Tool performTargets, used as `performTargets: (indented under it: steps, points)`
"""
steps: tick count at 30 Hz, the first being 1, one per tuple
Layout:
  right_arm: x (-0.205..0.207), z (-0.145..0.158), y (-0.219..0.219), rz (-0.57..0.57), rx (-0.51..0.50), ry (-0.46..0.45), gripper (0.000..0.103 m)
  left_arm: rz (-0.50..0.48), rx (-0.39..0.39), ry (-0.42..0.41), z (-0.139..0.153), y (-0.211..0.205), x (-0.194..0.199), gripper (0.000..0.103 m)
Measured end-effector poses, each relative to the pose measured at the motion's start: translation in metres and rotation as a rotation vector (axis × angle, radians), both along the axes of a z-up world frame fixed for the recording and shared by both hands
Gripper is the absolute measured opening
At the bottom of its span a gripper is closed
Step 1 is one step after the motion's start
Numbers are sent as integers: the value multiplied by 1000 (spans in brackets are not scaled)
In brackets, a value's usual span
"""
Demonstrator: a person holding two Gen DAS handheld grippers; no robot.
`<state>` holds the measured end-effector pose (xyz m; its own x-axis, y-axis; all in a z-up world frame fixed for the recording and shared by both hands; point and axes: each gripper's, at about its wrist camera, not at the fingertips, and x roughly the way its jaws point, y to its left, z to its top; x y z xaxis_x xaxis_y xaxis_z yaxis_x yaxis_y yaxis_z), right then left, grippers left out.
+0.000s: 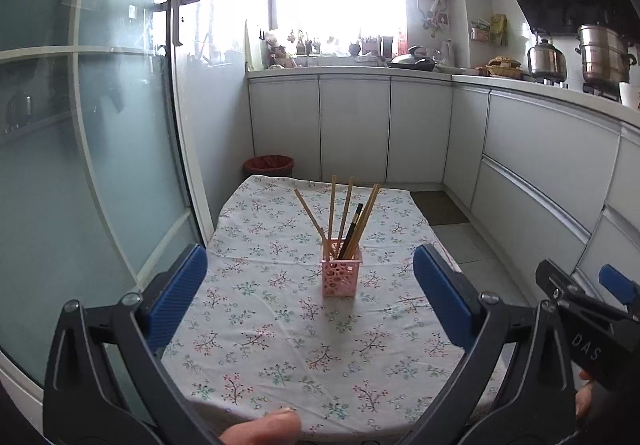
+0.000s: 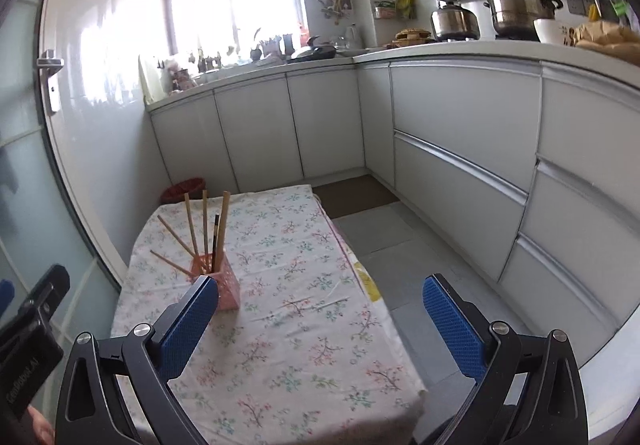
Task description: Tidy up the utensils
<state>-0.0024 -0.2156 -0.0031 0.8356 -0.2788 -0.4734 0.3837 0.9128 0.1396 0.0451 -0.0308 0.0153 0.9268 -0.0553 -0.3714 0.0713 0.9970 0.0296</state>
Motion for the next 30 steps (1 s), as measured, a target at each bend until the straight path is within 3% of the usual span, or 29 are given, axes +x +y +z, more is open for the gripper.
performTargets:
  steps: [5, 30]
  points:
    - [-13, 10, 0, -1, -17, -14, 103, -9, -44, 23, 5, 2, -1, 102]
    - [-8, 9, 6, 20, -39, -9, 103, 5, -38, 72, 0, 2, -5, 102]
